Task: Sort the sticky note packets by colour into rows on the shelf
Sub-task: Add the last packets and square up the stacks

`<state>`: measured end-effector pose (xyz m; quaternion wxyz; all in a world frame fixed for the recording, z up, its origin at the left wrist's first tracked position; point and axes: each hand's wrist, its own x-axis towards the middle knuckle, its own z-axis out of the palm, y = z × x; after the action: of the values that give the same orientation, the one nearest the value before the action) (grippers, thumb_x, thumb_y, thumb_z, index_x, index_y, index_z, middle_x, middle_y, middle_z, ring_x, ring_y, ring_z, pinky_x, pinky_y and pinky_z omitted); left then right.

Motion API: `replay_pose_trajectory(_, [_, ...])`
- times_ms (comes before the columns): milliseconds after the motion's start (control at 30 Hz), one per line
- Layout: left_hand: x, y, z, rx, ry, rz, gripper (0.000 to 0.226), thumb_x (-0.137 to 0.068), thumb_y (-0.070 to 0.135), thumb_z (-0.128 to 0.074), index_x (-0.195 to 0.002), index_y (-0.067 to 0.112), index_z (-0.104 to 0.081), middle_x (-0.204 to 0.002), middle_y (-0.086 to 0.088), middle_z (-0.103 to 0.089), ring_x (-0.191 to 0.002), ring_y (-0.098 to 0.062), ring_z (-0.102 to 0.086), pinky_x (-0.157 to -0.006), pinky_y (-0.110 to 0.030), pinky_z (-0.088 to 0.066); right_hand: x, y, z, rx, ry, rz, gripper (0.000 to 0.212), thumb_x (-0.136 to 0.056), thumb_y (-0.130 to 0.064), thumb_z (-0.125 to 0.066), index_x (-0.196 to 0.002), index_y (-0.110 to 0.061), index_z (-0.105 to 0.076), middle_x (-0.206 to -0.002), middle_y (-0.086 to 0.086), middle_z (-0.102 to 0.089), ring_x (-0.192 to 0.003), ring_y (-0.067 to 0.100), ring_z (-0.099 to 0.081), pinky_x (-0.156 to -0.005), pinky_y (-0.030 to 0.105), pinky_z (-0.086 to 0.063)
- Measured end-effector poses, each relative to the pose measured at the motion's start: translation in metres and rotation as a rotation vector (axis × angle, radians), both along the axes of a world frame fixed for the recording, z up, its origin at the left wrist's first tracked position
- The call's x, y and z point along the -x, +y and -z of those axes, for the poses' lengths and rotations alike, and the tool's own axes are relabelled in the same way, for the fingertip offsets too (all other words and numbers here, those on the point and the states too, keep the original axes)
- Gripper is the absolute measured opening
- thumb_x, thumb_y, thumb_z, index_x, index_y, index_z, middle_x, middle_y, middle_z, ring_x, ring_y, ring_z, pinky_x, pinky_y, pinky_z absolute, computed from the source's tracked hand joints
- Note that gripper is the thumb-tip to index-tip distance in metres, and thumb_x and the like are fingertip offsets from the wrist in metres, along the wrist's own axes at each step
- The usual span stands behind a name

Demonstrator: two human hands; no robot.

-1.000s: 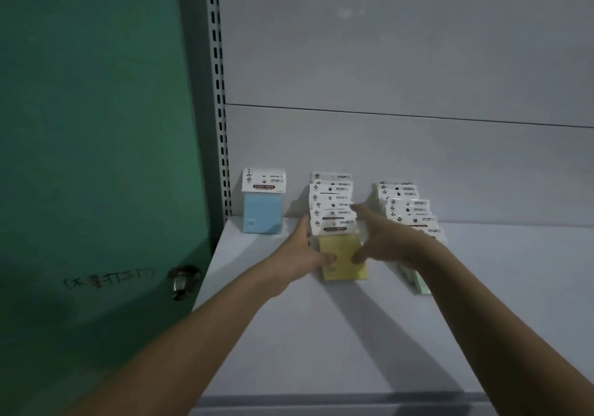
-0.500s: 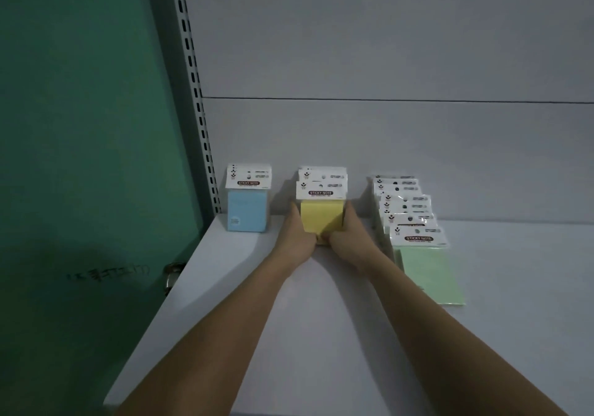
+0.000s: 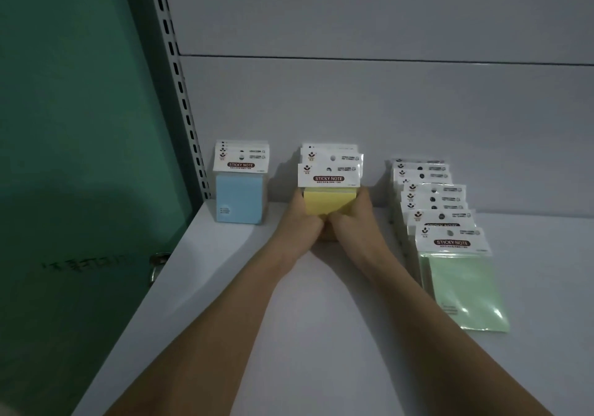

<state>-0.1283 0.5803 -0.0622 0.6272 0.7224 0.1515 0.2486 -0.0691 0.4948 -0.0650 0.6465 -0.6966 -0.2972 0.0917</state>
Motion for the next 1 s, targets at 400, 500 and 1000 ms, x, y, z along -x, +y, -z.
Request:
replay_pose_trajectory(400, [0.008,-0.012,-0.011,0.044,0.005,-0.043,0.053,-0.07,0.006,-0.057,-0.121,0.019,-0.06,-0.109,-0.002,-0.072,-0.095,-0.012,-0.065,-0.08,-0.024,-0.052,0.002,-0.005,0.002,0.037,0.078,-0.035,0.063,-0.075,0.008,-0.046,-0.134,-0.015,-0.039,-0.116,-0.005,-0.06,-0.113,0.011,-0.058,-0.086,0.023,-0.049])
replay_pose_trajectory(500, [0.01,-0.014,-0.012,0.007,0.008,-0.028,0.044,-0.081,0.009,-0.061,-0.123,0.02,-0.061,-0.116,0.0,-0.07,-0.107,-0.011,-0.066,-0.087,-0.024,-0.053,0.002,-0.006,0.003,0.067,0.07,-0.028,0.059,-0.079,0.006,-0.047,-0.134,-0.015,-0.038,-0.109,-0.017,-0.058,-0.106,0.001,-0.057,-0.082,0.015,-0.046])
replay_pose_trajectory(1000, [0.026,-0.014,-0.033,0.033,0.185,-0.097,0.073,-0.065,0.009,-0.055,-0.136,0.017,-0.043,-0.118,0.0,-0.065,-0.108,-0.018,-0.06,-0.081,-0.029,-0.049,0.02,-0.018,-0.036,0.12,0.075,0.044,0.048,-0.077,0.011,-0.046,-0.12,-0.011,-0.042,-0.112,0.0,-0.06,-0.099,0.003,-0.057,-0.064,-0.003,-0.041])
